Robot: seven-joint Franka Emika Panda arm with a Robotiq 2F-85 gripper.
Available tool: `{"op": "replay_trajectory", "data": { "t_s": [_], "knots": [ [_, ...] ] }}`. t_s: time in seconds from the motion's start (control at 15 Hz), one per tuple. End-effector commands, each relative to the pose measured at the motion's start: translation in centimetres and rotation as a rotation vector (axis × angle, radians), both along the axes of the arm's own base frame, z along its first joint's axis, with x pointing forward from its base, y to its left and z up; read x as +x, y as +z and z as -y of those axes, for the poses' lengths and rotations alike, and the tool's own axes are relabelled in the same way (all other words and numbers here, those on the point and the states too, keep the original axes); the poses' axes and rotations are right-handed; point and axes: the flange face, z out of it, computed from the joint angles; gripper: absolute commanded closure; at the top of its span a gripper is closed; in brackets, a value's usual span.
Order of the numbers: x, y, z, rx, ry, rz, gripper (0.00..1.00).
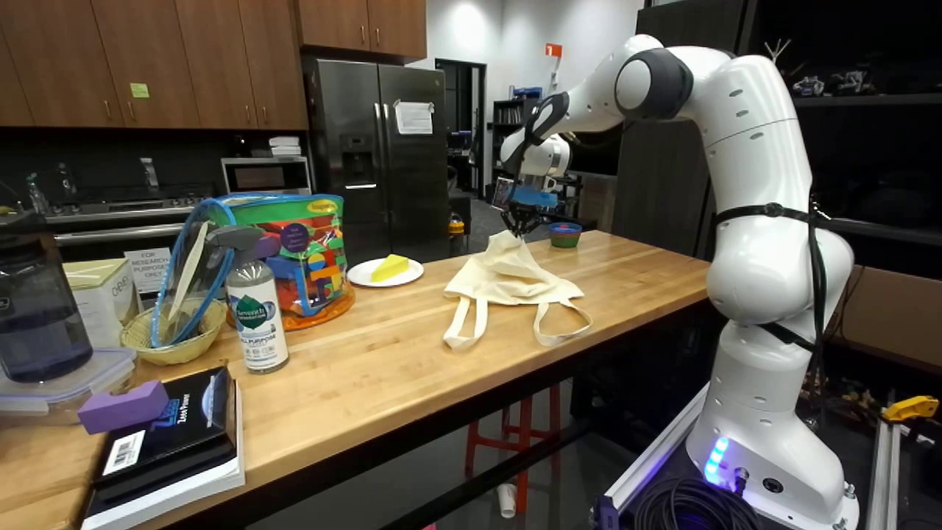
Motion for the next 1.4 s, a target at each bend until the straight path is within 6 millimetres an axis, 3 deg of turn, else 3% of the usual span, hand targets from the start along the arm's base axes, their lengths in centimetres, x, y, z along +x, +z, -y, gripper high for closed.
{"op": "replay_trajectory", "data": {
  "t_s": [0.0,0.67,0.8,1.0,1.33],
  "knots": [
    [-0.1,0.1,1.8,0.021,-0.044,-0.008,0.99],
    [-2.9,-4.2,8.1,0.094,-0.191,-0.054,0.99],
    [-2.9,-4.2,8.4,0.091,-0.195,-0.050,0.99],
    [-2.6,-2.6,7.5,0.073,-0.170,-0.021,0.99],
    [-1.6,3.4,3.1,0.014,-0.066,0.083,0.99]
  ]
}}
